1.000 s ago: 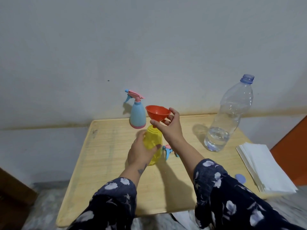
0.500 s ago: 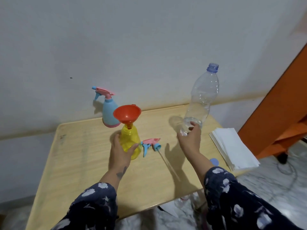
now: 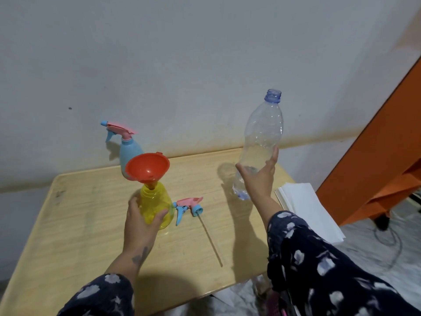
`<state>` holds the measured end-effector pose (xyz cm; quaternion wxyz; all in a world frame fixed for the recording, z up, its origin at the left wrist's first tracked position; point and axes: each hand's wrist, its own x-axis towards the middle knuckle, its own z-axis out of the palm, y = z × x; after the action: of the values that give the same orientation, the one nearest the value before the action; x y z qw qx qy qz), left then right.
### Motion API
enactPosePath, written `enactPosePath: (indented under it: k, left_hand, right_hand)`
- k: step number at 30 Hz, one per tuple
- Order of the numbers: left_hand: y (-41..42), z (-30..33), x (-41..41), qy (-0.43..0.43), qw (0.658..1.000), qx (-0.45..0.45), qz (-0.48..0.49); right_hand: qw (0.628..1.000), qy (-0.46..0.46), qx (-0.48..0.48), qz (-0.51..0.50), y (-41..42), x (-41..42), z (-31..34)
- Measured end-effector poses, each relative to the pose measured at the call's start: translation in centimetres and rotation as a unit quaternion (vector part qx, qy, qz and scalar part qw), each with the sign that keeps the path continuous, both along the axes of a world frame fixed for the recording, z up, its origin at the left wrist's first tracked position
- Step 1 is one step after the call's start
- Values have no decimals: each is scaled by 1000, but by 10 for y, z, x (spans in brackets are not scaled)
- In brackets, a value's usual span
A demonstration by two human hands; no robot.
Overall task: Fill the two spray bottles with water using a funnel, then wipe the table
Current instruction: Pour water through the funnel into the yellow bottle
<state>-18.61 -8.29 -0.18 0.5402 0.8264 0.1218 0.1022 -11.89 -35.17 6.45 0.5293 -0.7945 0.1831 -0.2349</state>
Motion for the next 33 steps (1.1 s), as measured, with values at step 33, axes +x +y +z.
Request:
enactPosePath:
  k: [33]
  left_hand:
    - [7, 33, 9, 4, 998, 55, 14]
  right_hand:
    - [806, 133, -499, 288, -1, -80, 92]
